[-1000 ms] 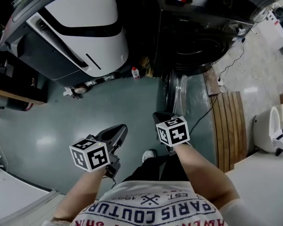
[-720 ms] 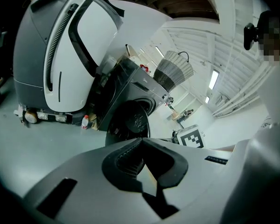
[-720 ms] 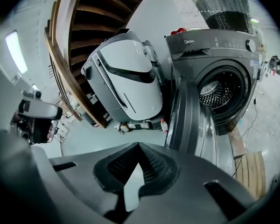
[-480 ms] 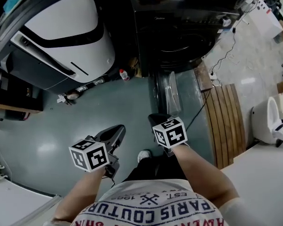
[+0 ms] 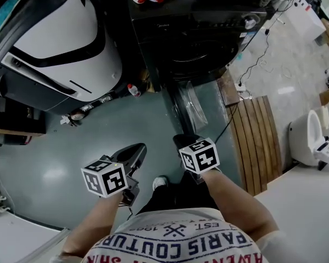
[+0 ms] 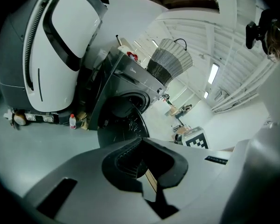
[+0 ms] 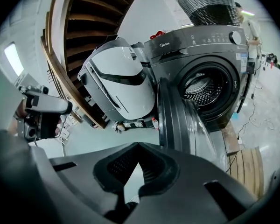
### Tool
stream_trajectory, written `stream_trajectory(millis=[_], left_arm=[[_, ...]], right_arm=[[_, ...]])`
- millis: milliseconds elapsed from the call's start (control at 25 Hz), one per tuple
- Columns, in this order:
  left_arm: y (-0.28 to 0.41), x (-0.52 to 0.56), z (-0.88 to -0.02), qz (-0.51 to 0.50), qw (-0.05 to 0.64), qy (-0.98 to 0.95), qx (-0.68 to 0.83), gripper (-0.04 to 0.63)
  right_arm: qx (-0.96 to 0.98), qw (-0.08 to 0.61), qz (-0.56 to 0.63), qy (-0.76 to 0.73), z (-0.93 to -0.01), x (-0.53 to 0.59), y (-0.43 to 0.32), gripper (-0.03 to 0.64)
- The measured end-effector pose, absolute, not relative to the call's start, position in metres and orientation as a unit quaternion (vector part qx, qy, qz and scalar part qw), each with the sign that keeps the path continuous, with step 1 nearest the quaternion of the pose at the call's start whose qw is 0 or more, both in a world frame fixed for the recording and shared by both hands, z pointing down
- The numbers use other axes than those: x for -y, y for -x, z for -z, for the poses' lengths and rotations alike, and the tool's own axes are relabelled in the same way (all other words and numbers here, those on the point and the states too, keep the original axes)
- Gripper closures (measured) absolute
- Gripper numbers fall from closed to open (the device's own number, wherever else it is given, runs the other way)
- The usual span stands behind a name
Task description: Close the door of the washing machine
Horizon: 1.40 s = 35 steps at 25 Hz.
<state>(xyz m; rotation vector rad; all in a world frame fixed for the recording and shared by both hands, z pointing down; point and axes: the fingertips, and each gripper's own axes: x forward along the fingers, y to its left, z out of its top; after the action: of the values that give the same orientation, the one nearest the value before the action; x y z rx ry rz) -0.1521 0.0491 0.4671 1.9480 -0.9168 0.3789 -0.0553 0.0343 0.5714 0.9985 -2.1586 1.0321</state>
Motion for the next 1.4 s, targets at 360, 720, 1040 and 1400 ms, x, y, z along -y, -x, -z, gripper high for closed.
stream_trajectory(millis=[360, 720, 1040, 1400], left_arm=[[0.099, -0.026, -0.472, -0.163, 0.462, -0.794, 0.36, 0.569], [0.056, 0.002, -0.47, -0.175, 0.457, -0.797, 0.355, 0.569], [0.03, 0.025, -0.464, -0.173, 0.452, -0.792, 0.372, 0.569], [0.01, 0.051, -0.451, -0.156, 0.443, -0.783, 0.408, 0.569]], right_arm=[[0.788, 0.26, -0.4, -0.39, -0.574, -0.013, -0.01, 0.595], [0.78, 0.243, -0.411, -0.404, -0.573, 0.015, -0.064, 0.595], [0.781, 0.24, -0.415, -0.4, -0.575, 0.039, -0.096, 0.595], [0.783, 0.243, -0.418, -0.391, -0.578, 0.057, -0.13, 0.595]])
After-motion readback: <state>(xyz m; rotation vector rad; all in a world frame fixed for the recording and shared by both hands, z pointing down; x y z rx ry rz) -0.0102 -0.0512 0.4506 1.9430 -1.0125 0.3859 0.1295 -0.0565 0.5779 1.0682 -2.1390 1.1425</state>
